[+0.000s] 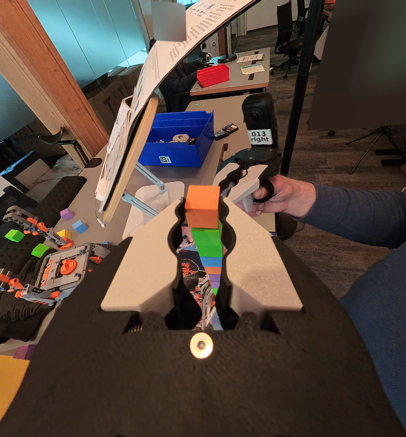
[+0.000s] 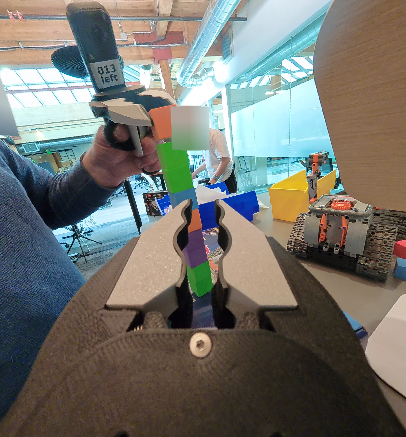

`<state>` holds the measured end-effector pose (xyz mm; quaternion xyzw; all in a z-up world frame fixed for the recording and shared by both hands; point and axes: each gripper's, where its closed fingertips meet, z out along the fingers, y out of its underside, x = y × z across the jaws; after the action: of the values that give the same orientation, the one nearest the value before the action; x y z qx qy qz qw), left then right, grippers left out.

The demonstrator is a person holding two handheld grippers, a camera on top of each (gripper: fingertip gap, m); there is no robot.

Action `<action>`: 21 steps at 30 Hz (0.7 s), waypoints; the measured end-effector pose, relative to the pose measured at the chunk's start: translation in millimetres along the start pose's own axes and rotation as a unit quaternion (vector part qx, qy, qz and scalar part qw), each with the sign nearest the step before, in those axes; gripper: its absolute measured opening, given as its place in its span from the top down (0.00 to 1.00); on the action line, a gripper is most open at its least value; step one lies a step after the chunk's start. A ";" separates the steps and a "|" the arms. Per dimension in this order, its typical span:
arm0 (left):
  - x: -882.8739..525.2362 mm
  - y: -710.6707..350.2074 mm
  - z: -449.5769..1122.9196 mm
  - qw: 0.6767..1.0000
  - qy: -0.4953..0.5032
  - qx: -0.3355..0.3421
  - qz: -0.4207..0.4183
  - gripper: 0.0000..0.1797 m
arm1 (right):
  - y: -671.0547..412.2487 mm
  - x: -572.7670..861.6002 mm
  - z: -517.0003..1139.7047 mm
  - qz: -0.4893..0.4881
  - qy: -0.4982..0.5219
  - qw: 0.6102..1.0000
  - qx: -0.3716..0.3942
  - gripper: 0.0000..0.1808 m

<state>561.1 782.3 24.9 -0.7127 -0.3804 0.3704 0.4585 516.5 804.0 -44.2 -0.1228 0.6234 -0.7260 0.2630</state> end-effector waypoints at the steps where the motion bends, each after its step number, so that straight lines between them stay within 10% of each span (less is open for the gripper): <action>1: -0.7 0.2 0.3 1.000 -0.001 0.001 -0.001 0.86 | 0.0 0.0 -0.1 0.000 0.000 1.000 0.000 0.90; 21: -45.4 -16.4 -63.5 0.995 -0.099 0.000 0.028 0.75 | 7.9 -4.3 -9.0 -0.007 0.015 1.000 -0.009 0.91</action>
<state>593.7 723.4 67.8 -0.6834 -0.4037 0.4514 0.4078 517.4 813.3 -52.9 -0.1183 0.6328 -0.7243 0.2470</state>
